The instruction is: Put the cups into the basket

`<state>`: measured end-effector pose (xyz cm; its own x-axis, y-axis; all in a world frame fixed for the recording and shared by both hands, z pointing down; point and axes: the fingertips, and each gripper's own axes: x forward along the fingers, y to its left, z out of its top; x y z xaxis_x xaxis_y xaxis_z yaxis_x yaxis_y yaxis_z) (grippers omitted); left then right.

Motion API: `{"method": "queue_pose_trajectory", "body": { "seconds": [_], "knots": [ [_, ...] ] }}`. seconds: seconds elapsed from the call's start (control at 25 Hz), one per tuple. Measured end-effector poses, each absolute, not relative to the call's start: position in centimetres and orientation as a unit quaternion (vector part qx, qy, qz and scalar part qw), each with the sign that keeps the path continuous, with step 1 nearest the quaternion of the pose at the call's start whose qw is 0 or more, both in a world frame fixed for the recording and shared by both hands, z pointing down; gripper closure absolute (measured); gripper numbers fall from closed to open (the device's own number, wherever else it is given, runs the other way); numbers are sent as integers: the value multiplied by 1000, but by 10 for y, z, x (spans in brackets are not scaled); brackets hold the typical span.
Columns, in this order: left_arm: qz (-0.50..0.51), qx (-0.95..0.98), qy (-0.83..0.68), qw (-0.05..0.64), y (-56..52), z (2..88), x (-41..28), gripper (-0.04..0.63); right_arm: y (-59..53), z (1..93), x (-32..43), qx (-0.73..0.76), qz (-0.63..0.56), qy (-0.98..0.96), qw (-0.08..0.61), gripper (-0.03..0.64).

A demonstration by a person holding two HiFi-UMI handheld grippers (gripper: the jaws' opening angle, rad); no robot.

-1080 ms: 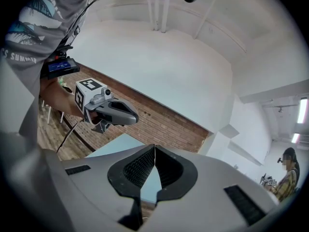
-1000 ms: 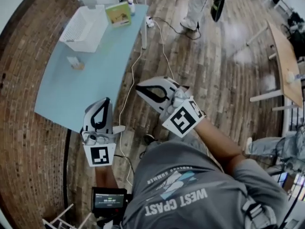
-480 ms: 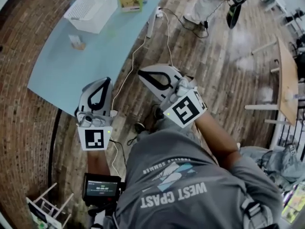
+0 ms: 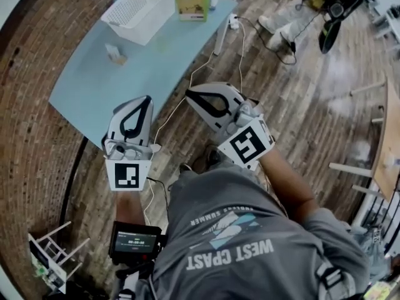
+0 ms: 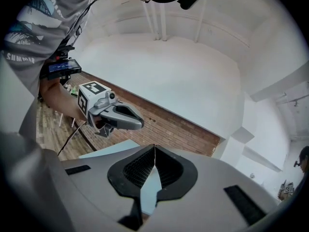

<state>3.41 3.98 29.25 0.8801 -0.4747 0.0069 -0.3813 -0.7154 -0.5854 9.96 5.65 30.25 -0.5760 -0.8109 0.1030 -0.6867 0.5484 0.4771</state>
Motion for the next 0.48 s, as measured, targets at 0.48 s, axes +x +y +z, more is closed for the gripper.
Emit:
{"method": "queue_pose_trajectory", "body": {
  "seconds": [0.48],
  "knots": [
    [-92, -925, 237, 283, 7, 302, 55, 595, 21, 319, 120, 426, -174, -874, 154, 603]
  ]
}}
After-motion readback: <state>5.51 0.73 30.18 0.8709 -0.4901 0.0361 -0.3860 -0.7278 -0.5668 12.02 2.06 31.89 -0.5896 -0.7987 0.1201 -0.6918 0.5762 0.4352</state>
